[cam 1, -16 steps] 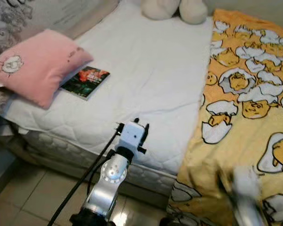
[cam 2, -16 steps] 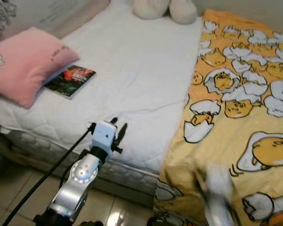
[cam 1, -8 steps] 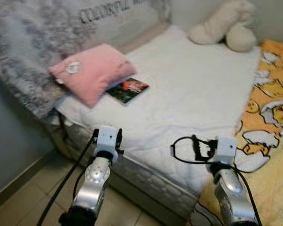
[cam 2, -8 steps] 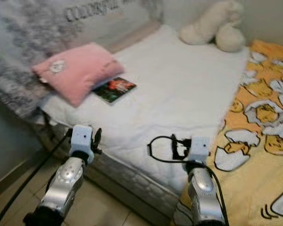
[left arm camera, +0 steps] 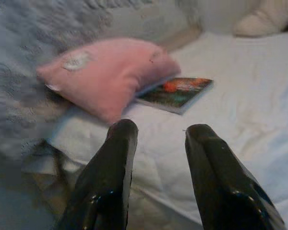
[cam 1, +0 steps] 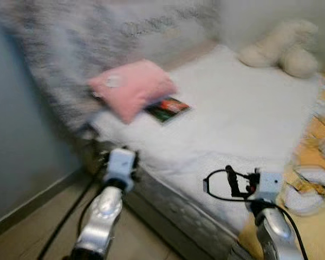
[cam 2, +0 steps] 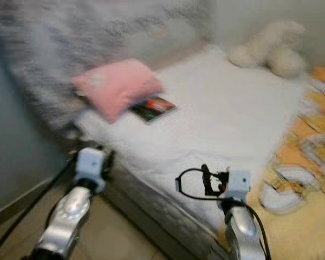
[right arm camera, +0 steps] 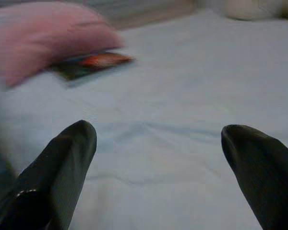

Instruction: Clean up the room

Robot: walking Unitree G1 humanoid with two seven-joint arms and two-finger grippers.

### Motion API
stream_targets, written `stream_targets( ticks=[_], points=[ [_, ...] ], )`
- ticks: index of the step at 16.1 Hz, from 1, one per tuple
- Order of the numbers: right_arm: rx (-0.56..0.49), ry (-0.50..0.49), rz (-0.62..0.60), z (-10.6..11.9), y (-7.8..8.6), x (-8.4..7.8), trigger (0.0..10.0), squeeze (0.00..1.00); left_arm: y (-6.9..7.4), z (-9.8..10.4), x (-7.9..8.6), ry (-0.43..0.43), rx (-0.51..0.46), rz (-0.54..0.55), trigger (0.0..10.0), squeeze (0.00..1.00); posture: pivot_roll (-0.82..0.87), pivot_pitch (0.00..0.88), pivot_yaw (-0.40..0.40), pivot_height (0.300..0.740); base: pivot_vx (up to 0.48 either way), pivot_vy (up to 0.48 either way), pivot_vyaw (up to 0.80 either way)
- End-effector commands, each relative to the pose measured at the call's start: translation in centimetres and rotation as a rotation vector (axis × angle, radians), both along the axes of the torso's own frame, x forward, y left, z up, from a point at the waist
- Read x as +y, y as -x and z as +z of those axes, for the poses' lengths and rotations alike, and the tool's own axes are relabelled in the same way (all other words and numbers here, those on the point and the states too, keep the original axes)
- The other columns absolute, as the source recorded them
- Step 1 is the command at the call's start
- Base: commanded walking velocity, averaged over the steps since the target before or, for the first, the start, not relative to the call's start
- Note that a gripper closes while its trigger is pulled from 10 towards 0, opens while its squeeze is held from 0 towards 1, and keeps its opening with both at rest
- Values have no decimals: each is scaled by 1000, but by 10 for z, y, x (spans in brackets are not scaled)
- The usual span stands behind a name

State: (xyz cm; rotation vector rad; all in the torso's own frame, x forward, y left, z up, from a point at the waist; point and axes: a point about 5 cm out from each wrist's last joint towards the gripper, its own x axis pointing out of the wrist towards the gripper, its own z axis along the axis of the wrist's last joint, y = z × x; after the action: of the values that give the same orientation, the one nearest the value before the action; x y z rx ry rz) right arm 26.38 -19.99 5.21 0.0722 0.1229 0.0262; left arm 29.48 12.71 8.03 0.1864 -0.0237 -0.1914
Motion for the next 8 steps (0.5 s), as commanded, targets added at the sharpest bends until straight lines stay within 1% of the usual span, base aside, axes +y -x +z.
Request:
stream_targets(
  ticks=[1, 2, 3, 4, 5, 6, 8],
  points=[
    [16, 0, 41, -1, 0, 5, 10000, 0, 4, -6, 6, -20, 29, -16, 10000, 0, 119, 0, 23, 740, 0, -431, 500],
    [29, -21, 29, -4, 4, 4, 10000, 0, 6, -12, 14, -32, 63, -35, 10000, 0, 119, 0, 33, 740, 0, -435, 500],
    [43, -46, 15, -8, 7, 4, 10000, 0, 6, -15, 18, -42, 80, -42, 10000, 0, 118, 0, 36, 740, 0, -424, 488],
    [50, -57, 17, -11, 9, 5, 10000, 0, 3, -14, 17, -55, 74, -42, 10000, 0, 118, 0, 40, 740, 240, -412, 494],
    [51, -61, 41, -11, 9, 10, 10000, 0, -1, -9, 11, -33, 55, -37, 10000, 0, 112, 0, 47, 740, 0, 0, 475],
    [51, -70, 46, -12, 9, 12, 10000, 0, -3, -6, 9, -26, 46, -35, 10000, 0, 109, 0, 53, 740, 0, 0, 475],
    [51, -111, 36, -13, 12, 18, 10000, 0, -8, 3, 4, 9, 16, -58, 10000, 0, 101, 0, 69, 740, 0, 0, 463]
  ],
)
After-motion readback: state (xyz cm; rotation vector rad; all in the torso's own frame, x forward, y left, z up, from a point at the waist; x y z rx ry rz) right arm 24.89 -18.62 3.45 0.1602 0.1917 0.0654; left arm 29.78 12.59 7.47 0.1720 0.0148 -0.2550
